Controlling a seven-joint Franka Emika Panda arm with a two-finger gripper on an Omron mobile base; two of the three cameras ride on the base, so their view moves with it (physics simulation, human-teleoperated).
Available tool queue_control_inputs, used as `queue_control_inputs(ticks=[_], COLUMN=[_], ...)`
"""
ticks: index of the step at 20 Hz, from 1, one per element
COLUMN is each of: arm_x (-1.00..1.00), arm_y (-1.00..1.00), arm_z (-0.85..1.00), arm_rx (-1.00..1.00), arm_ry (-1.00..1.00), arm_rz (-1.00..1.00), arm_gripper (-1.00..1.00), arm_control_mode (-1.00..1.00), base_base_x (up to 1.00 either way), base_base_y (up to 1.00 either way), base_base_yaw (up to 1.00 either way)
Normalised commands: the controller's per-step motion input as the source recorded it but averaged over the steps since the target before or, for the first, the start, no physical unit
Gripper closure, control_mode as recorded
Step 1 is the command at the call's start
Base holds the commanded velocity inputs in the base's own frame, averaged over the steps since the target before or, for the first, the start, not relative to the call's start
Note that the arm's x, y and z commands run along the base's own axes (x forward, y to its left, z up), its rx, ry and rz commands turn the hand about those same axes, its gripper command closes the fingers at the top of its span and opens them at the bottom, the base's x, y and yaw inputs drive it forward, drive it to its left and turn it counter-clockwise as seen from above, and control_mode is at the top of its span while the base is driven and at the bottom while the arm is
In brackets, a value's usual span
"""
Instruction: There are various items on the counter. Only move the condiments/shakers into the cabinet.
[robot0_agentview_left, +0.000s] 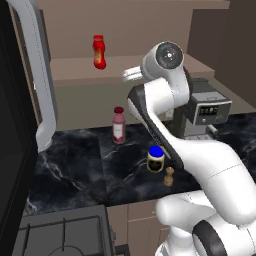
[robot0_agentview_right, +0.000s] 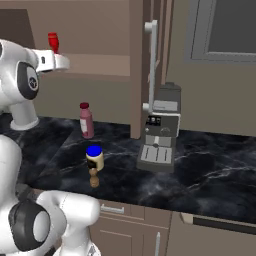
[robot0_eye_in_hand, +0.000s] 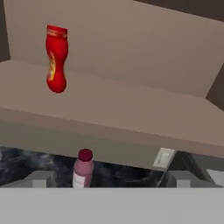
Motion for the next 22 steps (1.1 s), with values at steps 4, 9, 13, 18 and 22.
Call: queue_control_inputs(ticks=[4, 9, 13, 18, 22], arm_x=[-0.77, -0.44, -0.03, 0.0, 0.0], arm_y=[0.0, 0.0, 0.0, 0.0, -0.12], arm_z=[-0.25, -0.37, -0.39, -0.48, -0.49], arm_rx=[0.0, 0.0, 0.02, 0.03, 0.12], arm_ry=[0.01, 0.07, 0.14, 0.03, 0.0], arm_rz=[-0.33, -0.35, -0.34, -0.26, -0.2], arm_gripper=[-1.0, -1.0, -1.0, -1.0, -1.0], arm_control_mode=[-1.0, -1.0, -1.0, -1.0, -1.0], base_base_x=[0.0, 0.0, 0.0, 0.0, 0.0], base_base_y=[0.0, 0.0, 0.0, 0.0, 0.0], base_base_yaw=[0.0, 0.0, 0.0, 0.0, 0.0])
